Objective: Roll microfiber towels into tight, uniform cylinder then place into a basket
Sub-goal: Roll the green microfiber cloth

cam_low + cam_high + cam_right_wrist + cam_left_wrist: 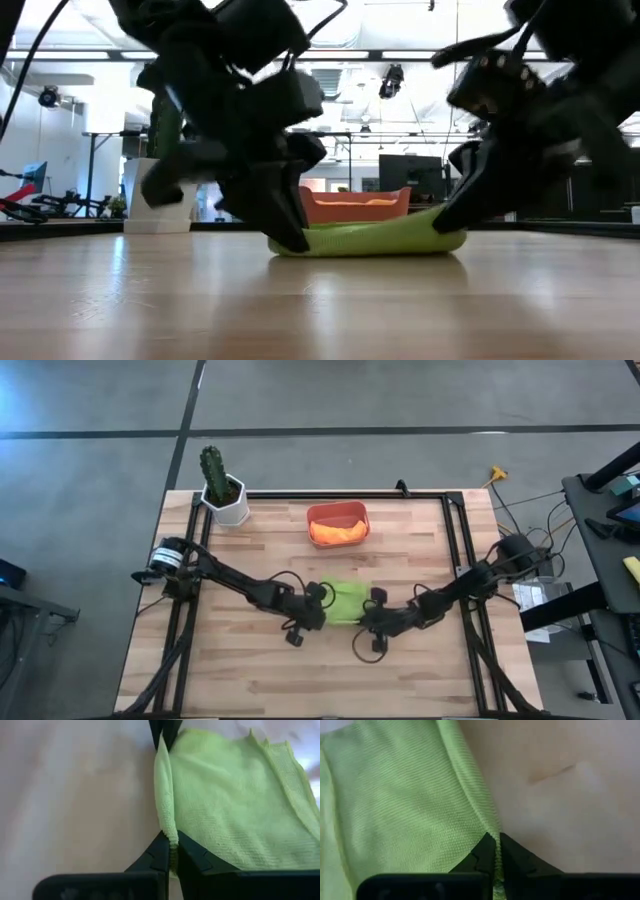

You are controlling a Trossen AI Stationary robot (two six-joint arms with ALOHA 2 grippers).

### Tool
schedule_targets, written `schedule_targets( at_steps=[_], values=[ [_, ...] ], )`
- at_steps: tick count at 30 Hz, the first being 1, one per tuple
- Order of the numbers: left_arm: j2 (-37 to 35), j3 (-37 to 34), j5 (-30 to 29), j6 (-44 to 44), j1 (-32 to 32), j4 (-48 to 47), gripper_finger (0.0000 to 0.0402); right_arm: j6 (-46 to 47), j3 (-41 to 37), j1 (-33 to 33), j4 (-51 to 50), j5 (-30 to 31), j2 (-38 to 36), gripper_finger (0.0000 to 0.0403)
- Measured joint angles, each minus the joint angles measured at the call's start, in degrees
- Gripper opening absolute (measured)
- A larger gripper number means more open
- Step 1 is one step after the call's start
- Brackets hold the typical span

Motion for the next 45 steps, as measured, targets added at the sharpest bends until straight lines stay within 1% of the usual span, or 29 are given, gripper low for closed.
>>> schedule_targets(
  at_steps=[4,7,10,12,15,18,20,22,26,29,32,39,42,45],
  values=[
    [-1.0,3.4,5.7,-1.4,0.2,-4.6,0.0002,6.4,-4.1,-0.6,7.5,-5.1,-2.9,0.0013],
    [-1.4,4.6,9.2,-4.0,1.0,-5.6,0.0002,11.9,-6.3,-1.1,9.2,-7.2,-4.1,0.0013],
    [-1.4,5.0,13.4,-7.3,1.9,-5.1,0.0002,16.3,-7.6,-1.5,10.2,-8.0,-3.9,0.0013],
    [-1.1,4.9,16.2,-10.1,2.5,-4.9,0.0002,18.7,-8.4,-1.7,12.7,-8.9,-3.4,0.0013],
    [-0.7,4.5,18.4,-14.4,3.2,-4.6,0.0002,22.8,-9.4,-2.4,16.6,-11.0,-2.6,0.0013],
    [0.1,3.9,22.2,-18.8,3.6,-1.2,0.0002,28.1,-9.9,-3.1,19.2,-13.8,-2.2,0.0013],
    [0.8,3.2,24.6,-20.3,3.8,1.5,0.0002,32.1,-9.9,-3.4,19.0,-14.8,-1.8,0.0013],
    [1.6,2.4,23.8,-20.3,3.8,4.4,0.0002,34.9,-10.2,-3.4,18.6,-14.8,-1.8,0.0013],
    [2.2,1.0,15.2,-20.3,3.7,5.1,0.0002,38.4,-10.9,-3.4,18.0,-12.9,-1.9,0.0013],
    [2.2,0.1,11.4,-20.3,3.7,5.5,0.0002,40.7,-11.1,-3.4,18.4,-10.9,-0.8,0.0013],
    [2.2,0.0,11.2,-19.2,3.5,5.9,0.0002,41.2,-10.9,-3.5,18.7,-10.0,0.8,0.0013],
    [-0.3,-0.1,10.4,-8.8,1.7,5.7,0.0003,41.0,-10.3,-3.5,18.4,-9.5,1.2,0.0013],
    [-1.7,-0.1,9.1,-5.7,1.2,4.7,0.0023,41.0,-10.4,-3.5,18.3,-9.9,0.7,0.0013],
    [-3.5,-0.1,9.1,-3.9,1.0,2.4,0.0059,41.5,-10.4,-3.5,18.2,-9.9,0.7,0.0013]
  ],
)
